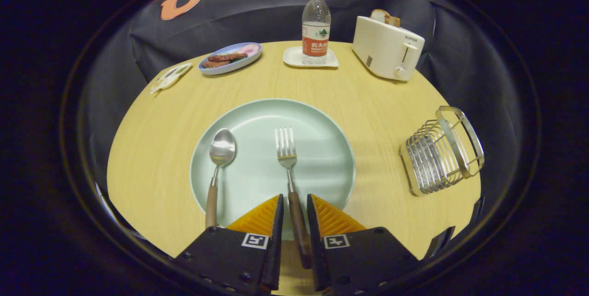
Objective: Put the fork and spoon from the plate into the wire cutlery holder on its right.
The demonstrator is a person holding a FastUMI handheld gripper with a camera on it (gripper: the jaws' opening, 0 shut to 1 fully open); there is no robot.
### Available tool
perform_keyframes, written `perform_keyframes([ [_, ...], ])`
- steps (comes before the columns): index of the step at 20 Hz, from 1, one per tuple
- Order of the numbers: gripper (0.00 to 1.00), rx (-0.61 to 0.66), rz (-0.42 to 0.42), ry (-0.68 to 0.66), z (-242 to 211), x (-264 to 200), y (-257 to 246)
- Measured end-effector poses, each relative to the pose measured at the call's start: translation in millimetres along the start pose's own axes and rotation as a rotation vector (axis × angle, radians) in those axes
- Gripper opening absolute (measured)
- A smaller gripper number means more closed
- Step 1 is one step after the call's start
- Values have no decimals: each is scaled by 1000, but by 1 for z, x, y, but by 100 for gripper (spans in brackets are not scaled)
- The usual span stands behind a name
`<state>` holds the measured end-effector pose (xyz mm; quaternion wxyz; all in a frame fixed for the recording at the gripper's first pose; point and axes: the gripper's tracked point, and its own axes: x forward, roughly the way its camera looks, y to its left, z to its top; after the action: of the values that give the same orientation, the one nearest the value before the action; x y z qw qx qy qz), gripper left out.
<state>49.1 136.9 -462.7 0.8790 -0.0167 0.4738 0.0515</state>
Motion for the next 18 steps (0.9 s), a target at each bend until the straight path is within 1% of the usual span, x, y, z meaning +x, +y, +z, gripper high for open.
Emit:
perform_keyframes([
  [1, 26, -13, -1, 3, -1, -1, 0],
  [3, 15, -37, 12, 16, -2, -4, 1],
  [4, 6, -46, 20, 22, -2, -2, 1],
  [8, 6, -58, 52, 19, 1, -16, 3],
  [13, 6, -127, 83, -61, 22, -49, -3],
  [15, 6, -131, 99, -86, 31, -64, -9],
  [18, 6, -113, 99, -109, 43, -84, -28],
])
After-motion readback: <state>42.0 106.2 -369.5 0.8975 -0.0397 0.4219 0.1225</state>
